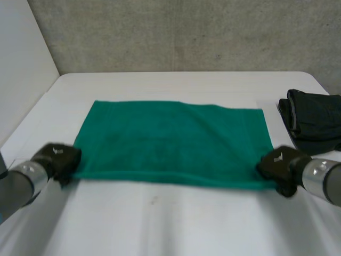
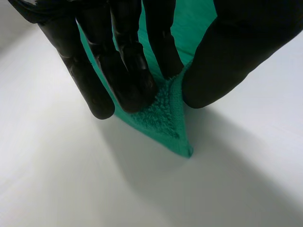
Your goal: Fold the laundry.
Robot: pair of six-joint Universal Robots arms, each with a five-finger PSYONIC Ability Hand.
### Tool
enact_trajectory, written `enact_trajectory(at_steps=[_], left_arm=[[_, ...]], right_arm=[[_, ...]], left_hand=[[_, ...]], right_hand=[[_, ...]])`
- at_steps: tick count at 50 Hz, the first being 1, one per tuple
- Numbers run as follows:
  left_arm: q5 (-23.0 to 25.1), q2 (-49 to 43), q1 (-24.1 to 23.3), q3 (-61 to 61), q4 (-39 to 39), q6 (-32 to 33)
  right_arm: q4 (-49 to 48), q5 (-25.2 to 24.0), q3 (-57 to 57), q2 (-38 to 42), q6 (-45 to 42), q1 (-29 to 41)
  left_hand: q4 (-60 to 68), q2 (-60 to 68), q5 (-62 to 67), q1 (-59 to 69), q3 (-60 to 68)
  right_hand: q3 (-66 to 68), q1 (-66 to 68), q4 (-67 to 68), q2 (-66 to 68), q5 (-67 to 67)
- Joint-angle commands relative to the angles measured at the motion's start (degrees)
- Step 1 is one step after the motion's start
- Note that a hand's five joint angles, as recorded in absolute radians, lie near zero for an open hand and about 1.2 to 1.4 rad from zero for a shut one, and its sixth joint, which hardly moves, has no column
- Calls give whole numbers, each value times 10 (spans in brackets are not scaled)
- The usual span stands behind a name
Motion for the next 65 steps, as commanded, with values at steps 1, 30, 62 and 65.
enact_trajectory(at_steps=[1,30,62,65], left_arm=[[-13,73,-6,-52,-192,151],[-120,-288,-147,333,282,172],[-120,-157,-188,139,487,91],[-120,-108,-190,87,447,28]], right_arm=[[191,15,-4,-21,-107,-1],[-179,162,-361,262,3,82],[-183,115,-252,131,230,48],[-135,76,-200,122,257,14]], left_hand=[[114,117,143,142,119],[114,117,143,142,119],[-586,-583,-557,-558,-581],[-586,-583,-557,-558,-581]], right_hand=[[124,237,119,132,132],[124,237,119,132,132],[-576,-463,-581,-568,-568],[-576,-463,-581,-568,-568]])
